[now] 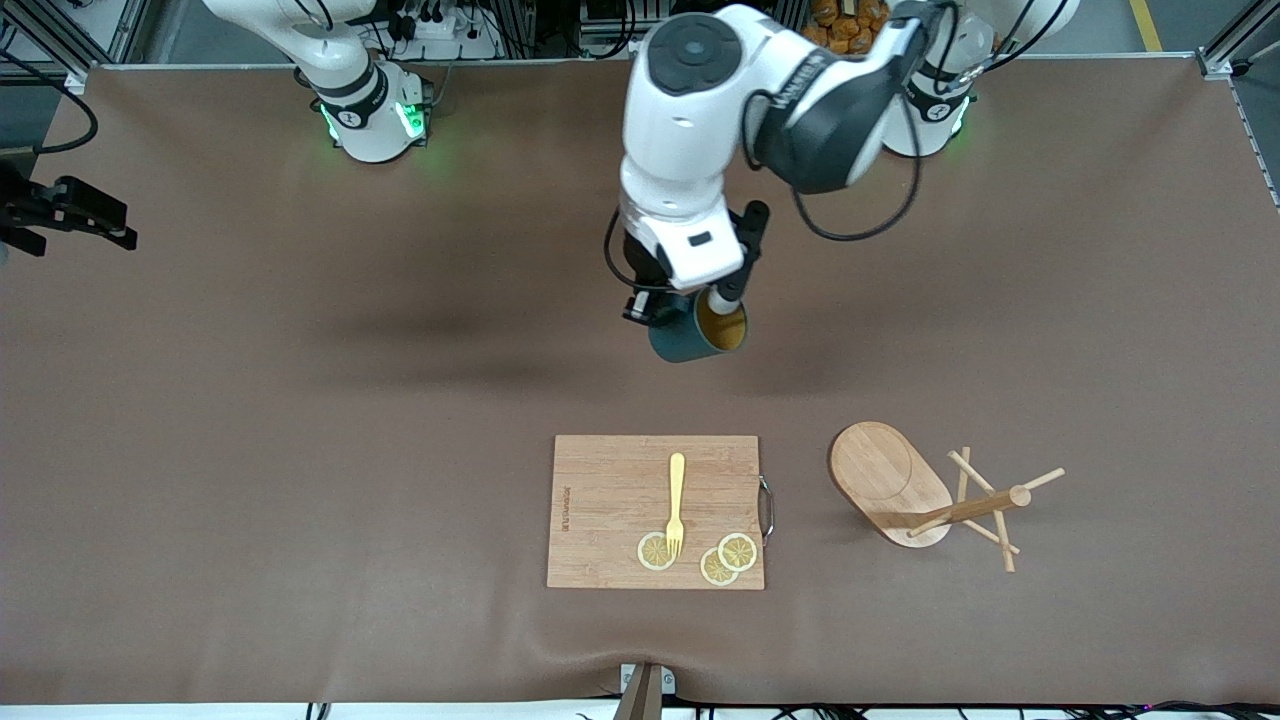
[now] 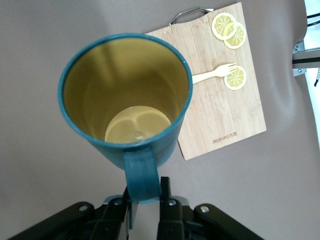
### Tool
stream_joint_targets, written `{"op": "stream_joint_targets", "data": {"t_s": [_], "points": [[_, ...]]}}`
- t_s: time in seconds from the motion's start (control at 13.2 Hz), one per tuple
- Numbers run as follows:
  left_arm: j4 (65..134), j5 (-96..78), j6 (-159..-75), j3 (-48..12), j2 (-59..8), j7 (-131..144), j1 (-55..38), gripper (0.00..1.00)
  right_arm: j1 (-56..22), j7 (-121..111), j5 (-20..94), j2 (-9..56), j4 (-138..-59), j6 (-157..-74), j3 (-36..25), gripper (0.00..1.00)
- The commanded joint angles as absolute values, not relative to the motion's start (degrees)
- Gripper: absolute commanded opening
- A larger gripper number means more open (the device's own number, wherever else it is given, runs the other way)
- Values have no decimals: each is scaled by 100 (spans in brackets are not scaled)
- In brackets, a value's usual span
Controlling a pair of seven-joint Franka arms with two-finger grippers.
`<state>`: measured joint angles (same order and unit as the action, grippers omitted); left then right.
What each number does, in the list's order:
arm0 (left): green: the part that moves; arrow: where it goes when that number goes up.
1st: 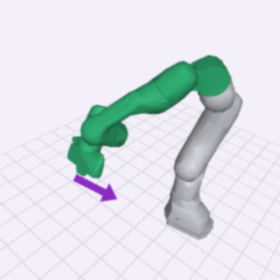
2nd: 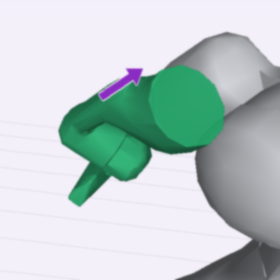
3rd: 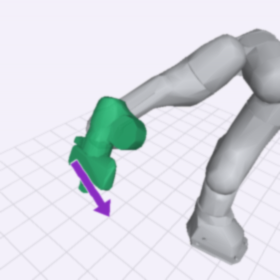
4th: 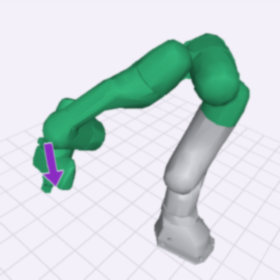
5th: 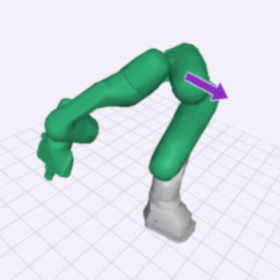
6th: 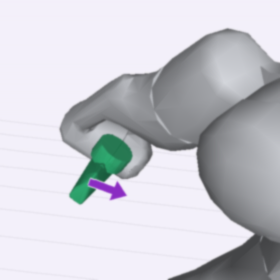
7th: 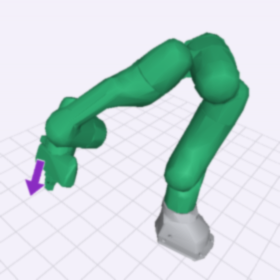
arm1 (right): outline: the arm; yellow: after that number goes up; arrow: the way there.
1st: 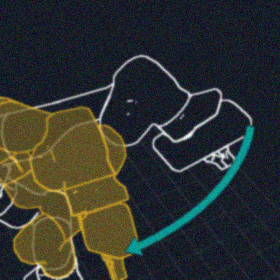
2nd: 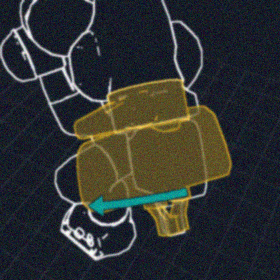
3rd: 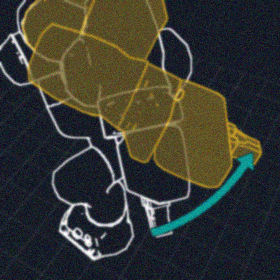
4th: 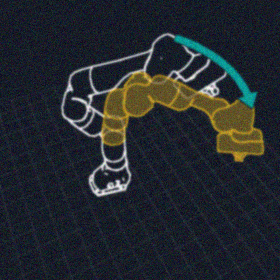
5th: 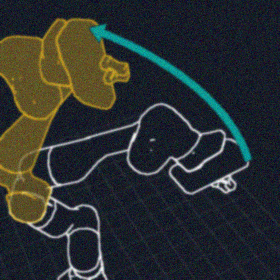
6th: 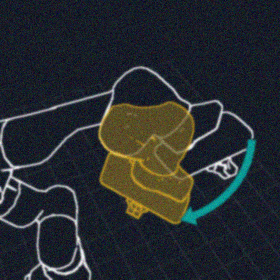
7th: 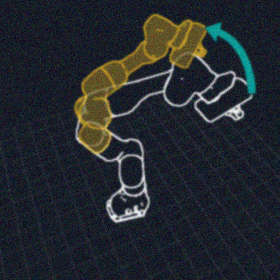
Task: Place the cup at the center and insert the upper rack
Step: 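Lift the mug by its handle and carry it to the mug tree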
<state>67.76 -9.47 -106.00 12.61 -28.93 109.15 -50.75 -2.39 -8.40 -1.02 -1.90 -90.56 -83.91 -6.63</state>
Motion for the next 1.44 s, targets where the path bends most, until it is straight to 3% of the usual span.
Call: {"op": "stream_joint_targets", "data": {"t_s": [0.0, 0.68, 1.36], "points": [[6952, -1518, -10538, 1213, -2593, 10566, -4695, 0, -194, -712, 88, -334, -9132, -8306, -633, 100], [6961, -3662, -9950, 1204, -2408, 9037, -2894, 0, -220, -712, 88, -325, -9123, -8244, -624, 100], [7084, -5597, -8887, 1195, -2689, 7323, -1539, 0, -334, -703, 79, -299, -9035, -8235, -624, 100]]}}
